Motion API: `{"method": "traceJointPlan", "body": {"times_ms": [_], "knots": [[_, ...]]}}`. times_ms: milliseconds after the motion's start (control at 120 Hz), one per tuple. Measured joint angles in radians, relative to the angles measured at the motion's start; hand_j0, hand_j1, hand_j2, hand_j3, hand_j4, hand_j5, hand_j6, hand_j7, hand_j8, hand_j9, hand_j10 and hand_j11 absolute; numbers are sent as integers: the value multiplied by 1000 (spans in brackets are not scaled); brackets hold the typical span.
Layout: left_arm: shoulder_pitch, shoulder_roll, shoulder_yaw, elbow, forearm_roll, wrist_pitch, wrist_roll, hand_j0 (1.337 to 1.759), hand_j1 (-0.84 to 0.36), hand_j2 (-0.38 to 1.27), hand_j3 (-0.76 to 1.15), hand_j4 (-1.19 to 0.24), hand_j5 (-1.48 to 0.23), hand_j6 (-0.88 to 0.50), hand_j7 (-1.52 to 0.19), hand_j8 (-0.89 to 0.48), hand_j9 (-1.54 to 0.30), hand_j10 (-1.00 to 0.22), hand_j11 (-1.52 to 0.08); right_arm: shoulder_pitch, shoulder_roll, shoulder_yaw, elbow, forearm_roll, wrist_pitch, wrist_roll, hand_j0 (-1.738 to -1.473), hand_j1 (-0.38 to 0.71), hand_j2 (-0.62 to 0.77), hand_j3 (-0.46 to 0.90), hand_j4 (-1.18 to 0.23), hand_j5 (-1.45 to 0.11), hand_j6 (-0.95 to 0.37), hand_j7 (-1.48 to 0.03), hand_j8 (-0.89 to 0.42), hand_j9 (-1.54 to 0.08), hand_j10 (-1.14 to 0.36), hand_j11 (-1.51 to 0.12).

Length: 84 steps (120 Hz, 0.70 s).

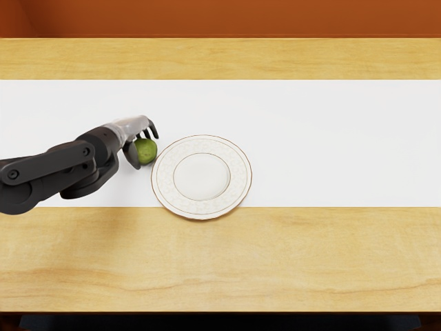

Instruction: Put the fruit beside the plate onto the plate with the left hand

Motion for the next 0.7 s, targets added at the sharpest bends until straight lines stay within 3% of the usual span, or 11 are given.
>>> {"method": "traceJointPlan", "body": {"times_ms": [325, 533, 700], "knots": [[-2, -3, 15, 2, 2, 2, 0, 1657, -153, 84, 0, -461, -538, -366, -568, -444, -567, -443, -566, 0, 0, 0, 0, 0, 0, 0, -1658, -323, -5, 0, -22, -28, -22, -28, -22, -28, -22, -28], [-2, -3, 15, 4, -8, 0, 0, 1655, -186, 86, 0, -478, -636, -302, -657, -417, -662, -500, -661, 0, 0, 0, 0, 0, 0, 0, -1658, -323, -5, 0, -22, -28, -22, -28, -22, -28, -22, -28], [-20, -2, 8, 8, -66, 0, 0, 1656, -216, 187, 0, -462, -674, -284, -686, -404, -683, -517, -683, 0, 0, 0, 0, 0, 0, 0, -1658, -323, -4, 0, -22, -28, -22, -28, -22, -28, -22, -28]]}}
